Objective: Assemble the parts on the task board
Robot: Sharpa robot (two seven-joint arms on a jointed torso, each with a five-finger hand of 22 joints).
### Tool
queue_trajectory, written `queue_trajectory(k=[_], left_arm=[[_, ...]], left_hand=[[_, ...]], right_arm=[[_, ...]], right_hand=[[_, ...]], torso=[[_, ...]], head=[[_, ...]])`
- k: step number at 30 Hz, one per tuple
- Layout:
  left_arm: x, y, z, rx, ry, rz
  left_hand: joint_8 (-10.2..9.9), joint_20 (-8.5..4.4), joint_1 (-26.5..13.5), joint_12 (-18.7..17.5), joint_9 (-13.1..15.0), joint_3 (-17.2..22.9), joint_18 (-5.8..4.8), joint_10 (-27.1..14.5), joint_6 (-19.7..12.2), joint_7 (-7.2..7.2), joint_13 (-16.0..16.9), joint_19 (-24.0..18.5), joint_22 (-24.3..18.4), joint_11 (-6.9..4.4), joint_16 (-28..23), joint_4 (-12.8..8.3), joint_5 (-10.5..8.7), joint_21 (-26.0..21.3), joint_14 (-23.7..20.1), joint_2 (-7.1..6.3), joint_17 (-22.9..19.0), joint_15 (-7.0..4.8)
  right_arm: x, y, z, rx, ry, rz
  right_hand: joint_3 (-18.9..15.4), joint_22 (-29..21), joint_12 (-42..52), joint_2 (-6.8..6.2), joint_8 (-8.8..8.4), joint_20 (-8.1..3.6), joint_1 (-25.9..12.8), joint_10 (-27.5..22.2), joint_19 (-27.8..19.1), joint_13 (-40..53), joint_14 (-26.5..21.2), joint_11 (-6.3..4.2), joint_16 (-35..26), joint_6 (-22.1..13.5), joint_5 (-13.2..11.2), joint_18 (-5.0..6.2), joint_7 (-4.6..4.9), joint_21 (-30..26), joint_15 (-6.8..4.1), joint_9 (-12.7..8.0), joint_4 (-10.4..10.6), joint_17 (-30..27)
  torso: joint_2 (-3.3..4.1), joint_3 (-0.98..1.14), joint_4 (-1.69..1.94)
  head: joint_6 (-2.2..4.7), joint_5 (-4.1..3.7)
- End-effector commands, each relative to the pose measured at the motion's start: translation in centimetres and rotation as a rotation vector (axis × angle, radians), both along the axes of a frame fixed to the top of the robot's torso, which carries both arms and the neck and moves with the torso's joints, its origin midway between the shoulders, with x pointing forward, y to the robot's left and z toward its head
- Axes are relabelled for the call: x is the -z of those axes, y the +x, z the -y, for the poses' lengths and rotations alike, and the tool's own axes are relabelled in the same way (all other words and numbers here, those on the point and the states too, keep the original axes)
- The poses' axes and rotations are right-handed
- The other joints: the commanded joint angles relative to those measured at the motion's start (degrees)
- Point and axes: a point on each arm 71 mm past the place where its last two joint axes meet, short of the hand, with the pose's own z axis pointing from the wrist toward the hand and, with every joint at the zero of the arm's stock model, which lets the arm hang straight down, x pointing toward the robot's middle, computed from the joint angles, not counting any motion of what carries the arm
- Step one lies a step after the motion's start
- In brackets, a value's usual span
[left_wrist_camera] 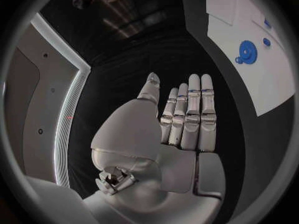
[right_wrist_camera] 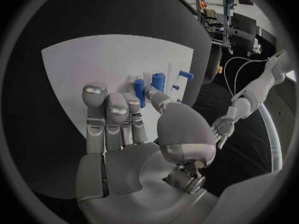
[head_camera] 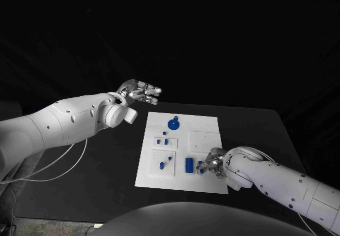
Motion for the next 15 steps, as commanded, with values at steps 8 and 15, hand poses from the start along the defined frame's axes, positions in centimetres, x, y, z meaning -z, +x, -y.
queue_trajectory(k=[8, 15], left_arm=[[-0.06, -0.03, 0.33, 0.021, -0.008, -0.001], [-0.06, -0.03, 0.35, 0.021, -0.008, -0.002]], left_hand=[[-0.11, -0.16, -0.05, -0.34, -0.02, -0.17, -0.56, -0.4, -0.48, 0.11, 0.0, 0.4, 0.06, -0.11, -0.09, 0.2, -0.14, -0.36, -0.13, 0.67, 0.0, 0.01], [-0.11, -0.16, -0.05, -0.34, -0.02, -0.17, -0.56, -0.4, -0.48, 0.11, 0.0, 0.4, 0.06, -0.11, -0.09, 0.2, -0.14, -0.36, -0.13, 0.67, 0.0, 0.01]], right_arm=[[0.35, -0.05, -0.54, -0.023, 0.008, -0.017], [0.48, -0.03, -0.55, -0.028, 0.001, -0.022]], right_hand=[[5.86, 4.34, -0.18, 0.68, 0.28, 0.21, 0.16, 0.38, 3.13, -0.13, -0.02, -0.34, -0.1, 0.34, 0.51, -1.0, -0.36, -0.4, 0.07, 0.39, -8.35, -0.14], [3.46, 4.29, -0.33, 0.99, 0.28, 0.19, 0.48, 0.28, 3.12, -0.24, -0.04, -0.36, -0.14, 0.21, 0.4, -1.01, -0.48, -0.63, 0.03, 0.48, -8.34, -0.17]], torso=[[-0.01, -0.05, 0.03], [-0.03, -0.05, -0.02]], head=[[0.01, 0.11], [0.01, 0.13]])
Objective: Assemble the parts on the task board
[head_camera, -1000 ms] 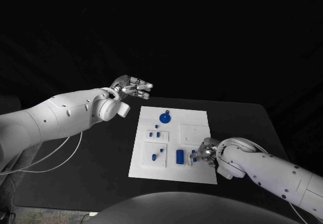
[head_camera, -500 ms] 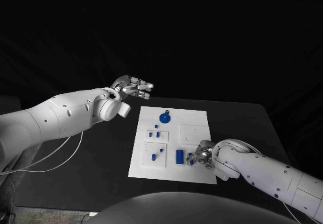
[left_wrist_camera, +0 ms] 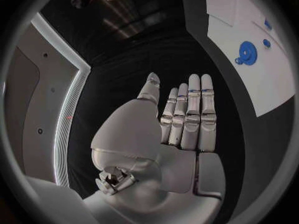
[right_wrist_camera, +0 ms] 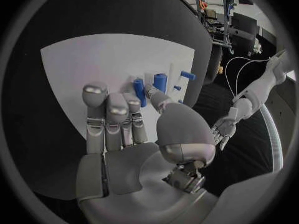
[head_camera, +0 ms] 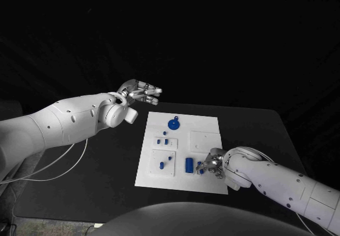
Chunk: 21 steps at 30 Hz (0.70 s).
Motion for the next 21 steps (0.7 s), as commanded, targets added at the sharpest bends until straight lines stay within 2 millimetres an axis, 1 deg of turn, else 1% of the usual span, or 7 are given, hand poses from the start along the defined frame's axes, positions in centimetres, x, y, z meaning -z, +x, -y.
queue_trajectory(k=[1, 5, 8, 14, 15, 19, 21], left_arm=[[-0.08, -0.02, 0.31, 0.018, -0.008, 0.001], [-0.07, -0.02, 0.32, 0.018, -0.008, 0.0], [-0.07, -0.02, 0.29, 0.018, -0.008, 0.0], [-0.07, -0.02, 0.3, 0.018, -0.008, 0.0], [-0.07, -0.02, 0.29, 0.018, -0.008, 0.0], [-0.07, -0.02, 0.24, 0.016, -0.007, 0.0], [-0.06, -0.02, 0.23, 0.016, -0.007, 0.0]], left_hand=[[-0.11, -0.16, -0.05, -0.34, -0.02, -0.17, -0.56, -0.4, -0.48, 0.11, 0.0, 0.4, 0.06, -0.11, -0.09, 0.2, -0.14, -0.36, -0.13, 0.67, 0.0, 0.0], [-0.12, -0.15, -0.06, -0.34, -0.03, -0.19, -0.56, -0.41, -0.5, 0.11, 0.0, 0.4, 0.06, -0.1, -0.09, 0.22, -0.14, -0.37, -0.13, 0.67, 0.0, 0.01], [-0.12, -0.15, -0.07, -0.33, -0.03, -0.23, -0.56, -0.42, -0.53, 0.12, 0.0, 0.39, 0.08, -0.1, -0.09, 0.26, -0.14, -0.39, -0.13, 0.67, 0.0, 0.01], [-0.12, -0.15, -0.07, -0.33, -0.03, -0.23, -0.56, -0.42, -0.53, 0.12, 0.0, 0.39, 0.08, -0.1, -0.09, 0.26, -0.14, -0.39, -0.13, 0.67, 0.0, 0.01], [-0.12, -0.15, -0.07, -0.33, -0.03, -0.23, -0.56, -0.42, -0.53, 0.12, 0.0, 0.39, 0.08, -0.1, -0.09, 0.26, -0.14, -0.39, -0.13, 0.67, 0.0, 0.01], [-0.12, -0.15, -0.07, -0.33, -0.03, -0.23, -0.56, -0.42, -0.53, 0.12, 0.0, 0.39, 0.08, -0.1, -0.09, 0.26, -0.14, -0.39, -0.13, 0.67, 0.0, 0.01], [-0.12, -0.15, -0.07, -0.33, -0.03, -0.23, -0.56, -0.42, -0.53, 0.12, 0.0, 0.39, 0.08, -0.1, -0.09, 0.26, -0.14, -0.39, -0.13, 0.67, 0.0, 0.01]], right_arm=[[0.09, -0.18, -0.38, -0.03, 0.006, -0.013], [0.12, -0.21, -0.4, -0.034, 0.003, -0.014], [0.15, -0.2, -0.38, -0.034, 0.001, -0.014], [0.22, -0.14, -0.29, -0.029, 0.0, -0.012], [0.22, -0.12, -0.28, -0.027, 0.0, -0.01], [0.22, -0.08, -0.25, -0.023, 0.004, -0.006], [0.22, -0.07, -0.24, -0.022, 0.007, -0.005]], right_hand=[[5.03, 4.27, -0.39, 0.5, 0.2, 0.18, -0.07, 0.25, 3.13, -0.16, -0.05, -0.4, -0.14, 0.06, 0.0, -1.0, -0.4, -0.43, 0.0, 0.12, -6.16, -0.06], [4.13, 4.28, -0.41, 0.69, 0.2, 0.17, 0.13, 0.23, 3.14, -0.19, -0.03, -0.4, -0.14, 0.07, -0.2, -1.04, -0.45, -0.42, 0.0, 0.04, -6.19, -0.05], [3.29, 4.25, -0.44, 0.61, 0.19, 0.15, -0.09, 0.21, 3.14, -0.22, -0.03, -0.42, -0.17, 0.08, -0.25, -1.04, -0.57, -0.52, -0.01, -0.06, -5.97, -0.05], [0.46, 4.2, -0.44, 0.53, 0.16, 0.1, -0.8, 0.18, 3.15, -0.24, -0.03, -0.47, -0.22, 0.18, -0.82, -1.07, -0.85, -0.6, -0.05, -0.56, -5.1, -0.05], [-0.79, 4.18, -0.45, 0.53, 0.15, 0.06, -0.96, 0.14, 3.17, -0.24, -0.03, -0.52, -0.22, 0.27, -0.93, -1.07, -0.92, -0.61, -0.1, -1.1, -4.67, -0.03], [-3.58, 4.15, -0.44, 0.27, 0.12, 0.05, -2.39, 0.16, 3.17, -0.26, -0.03, -0.47, -0.23, 0.49, -4.77, -1.05, -0.95, -0.64, -0.1, -1.88, -2.82, 0.0], [-4.61, 4.12, -0.46, 0.21, 0.12, 0.04, -2.6, 0.14, 3.18, -0.29, -0.02, -0.45, -0.21, 0.59, -5.9, -1.02, -0.93, -0.66, -0.1, -2.5, -2.21, 0.04]], torso=[[-0.02, -0.01, -0.04], [-0.01, 0.0, 0.0], [-0.02, 0.0, -0.05], [-0.01, -0.01, -0.02], [0.0, 0.0, -0.02], [-0.02, 0.04, -0.05], [-0.02, 0.01, -0.04]], head=[[0.01, 0.06], [0.01, 0.08], [0.01, 0.08], [0.01, 0.0], [0.01, 0.02], [0.01, 0.04], [0.01, 0.07]])
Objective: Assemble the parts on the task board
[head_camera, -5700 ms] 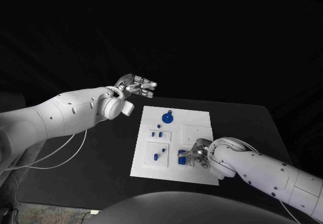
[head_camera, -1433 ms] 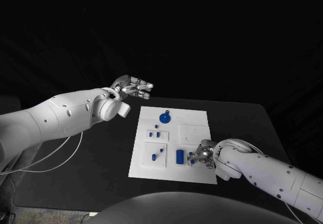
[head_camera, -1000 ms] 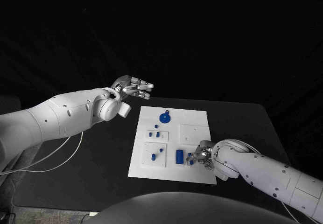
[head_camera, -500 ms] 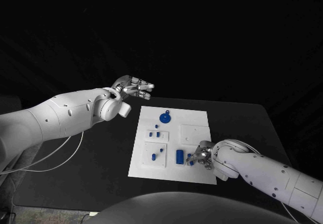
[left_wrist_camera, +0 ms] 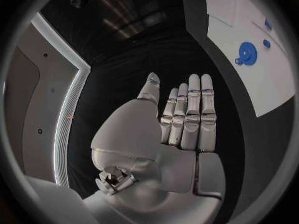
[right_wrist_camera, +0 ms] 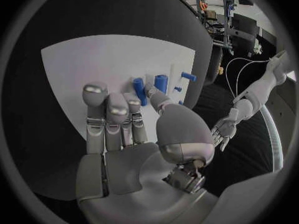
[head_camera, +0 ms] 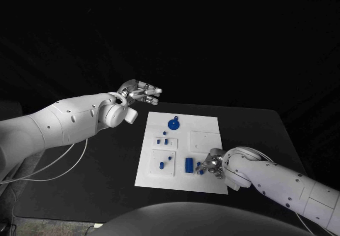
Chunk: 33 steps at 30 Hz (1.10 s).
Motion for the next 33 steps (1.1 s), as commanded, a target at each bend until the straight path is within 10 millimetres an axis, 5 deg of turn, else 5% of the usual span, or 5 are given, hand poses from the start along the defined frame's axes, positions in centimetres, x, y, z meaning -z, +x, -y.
queue_trajectory(k=[1, 13, 33], left_arm=[[-0.08, -0.01, 0.23, 0.015, -0.007, 0.002], [-0.08, -0.02, 0.15, 0.013, -0.006, 0.002], [-0.09, -0.05, -0.06, 0.009, -0.003, 0.002]], left_hand=[[-0.12, -0.15, -0.07, -0.33, -0.03, -0.23, -0.56, -0.42, -0.33, -0.08, 0.0, 0.39, 0.08, -0.09, -0.09, 0.26, -0.14, -0.39, -0.13, 0.67, 0.0, 0.01], [-0.13, -0.14, -0.1, -0.33, -0.03, -0.25, -0.55, -0.49, -0.42, -0.05, 0.0, 0.4, 0.1, -0.07, -0.09, 0.33, -0.14, -0.42, -0.14, 0.66, 0.01, 0.02], [-0.13, -0.14, -0.1, -0.33, -0.03, -0.25, -0.55, -0.49, -0.42, -0.05, 0.0, 0.4, 0.1, -0.07, -0.09, 0.33, -0.14, -0.42, -0.14, 0.66, 0.01, 0.02]], right_arm=[[0.02, -0.09, -0.24, -0.015, 0.013, 0.001], [-0.11, -0.08, -0.24, -0.011, 0.033, 0.01], [-0.54, -0.43, 0.67, -0.011, 0.046, 0.015]], right_hand=[[-1.59, 4.11, -0.28, -0.94, -0.03, 0.05, -1.81, -0.26, 3.17, -0.1, -0.09, -0.21, -0.22, 0.22, -1.79, -1.01, -0.01, -0.25, -0.15, -0.6, 1.04, 0.08], [-4.91, 3.99, -0.41, -2.29, -0.01, 0.07, -2.35, -0.29, 3.17, -0.25, -0.12, -0.11, -0.45, 0.53, -2.88, -0.88, 0.17, -0.45, -0.15, -2.32, 4.75, 0.14], [-4.48, 3.93, -0.36, -2.7, 0.01, 0.06, -1.13, -0.23, 3.17, -0.23, -0.09, -0.17, -0.6, 0.7, -2.77, -0.9, 0.1, -0.49, -0.18, -2.5, 4.07, 0.11]], torso=[[0.0, 0.03, 0.0], [0.02, 0.03, -0.01], [0.01, 0.07, -0.04]], head=[[0.01, 0.05], [0.01, 0.16], [0.01, 0.19]])
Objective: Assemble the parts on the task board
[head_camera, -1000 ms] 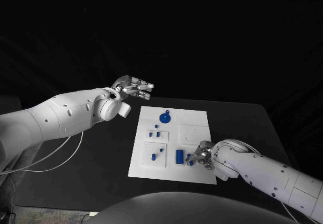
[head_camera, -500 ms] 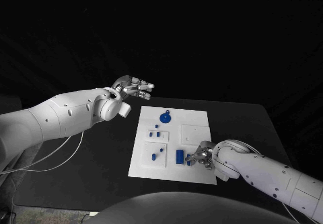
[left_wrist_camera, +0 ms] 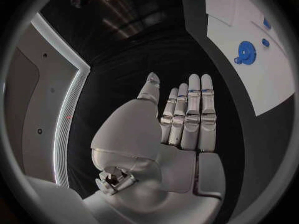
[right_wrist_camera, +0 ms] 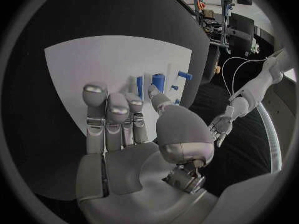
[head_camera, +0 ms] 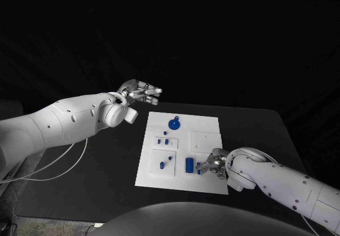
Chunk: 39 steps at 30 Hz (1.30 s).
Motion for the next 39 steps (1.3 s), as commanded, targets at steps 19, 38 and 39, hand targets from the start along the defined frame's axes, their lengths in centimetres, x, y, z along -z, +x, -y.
queue_trajectory(k=[19, 38, 39], left_arm=[[0.0, 0.9, -0.2, -0.078, -0.014, 0.034], [0.7, 3.4, -1.0, -0.222, -0.096, 0.055], [0.8, 3.5, -0.9, -0.225, -0.101, 0.056]], left_hand=[[-0.11, 0.3, 0.61, -0.34, -0.01, 0.42, -0.67, -0.49, -0.23, -0.13, -0.01, -0.56, -0.14, -0.03, -0.64, -0.25, -0.12, -0.8, -2.32, 0.84, -0.53, 0.63], [-0.21, 4.66, 0.49, -0.42, -0.26, 1.28, 1.47, -5.96, -1.98, -1.78, -0.07, -5.62, -2.43, -0.56, -0.7, -0.89, -0.13, -3.93, -14.75, 1.46, -3.6, 1.77], [-0.16, 4.88, 0.46, -0.4, -0.25, 1.32, 1.73, -6.0, -2.03, -1.78, -0.06, -5.75, -2.52, -0.55, -0.6, -0.93, -0.13, -3.88, -14.95, 1.46, -3.57, 1.79]], right_arm=[[-4.7, 5.3, 5.1, 0.137, 0.446, 0.152], [-8.8, 15.3, 12.6, 0.552, 0.891, 0.527], [-8.9, 15.4, 12.5, 0.553, 0.898, 0.532]], right_hand=[[-3.28, -1.21, -8.97, -0.74, -0.13, 0.84, 4.49, -4.07, 1.42, -5.86, -2.17, 1.22, -10.48, -4.7, 5.2, 0.55, 2.09, -14.51, 0.52, -6.15, 1.27, -7.07], [-0.86, -66.59, -48.22, 2.58, -0.28, 18.43, 9.09, -15.96, -29.16, -67.57, -22.07, 9.29, -53.94, -10.99, 8.48, 5.71, 4.93, -34.41, 11.53, -16.44, -3.22, -61.52], [-1.33, -68.83, -48.17, 2.8, -0.28, 20.07, 9.27, -16.18, -29.24, -67.58, -22.29, 9.32, -53.84, -11.08, 8.51, 7.77, 4.94, -34.44, 11.6, -16.41, -3.3, -61.49]], torso=[[-1.52, -0.58, -0.75], [-5.81, -0.29, -1.35], [-5.9, -0.22, -1.34]], head=[[1.42, -2.17], [9.69, -2.69], [10.05, -2.67]])
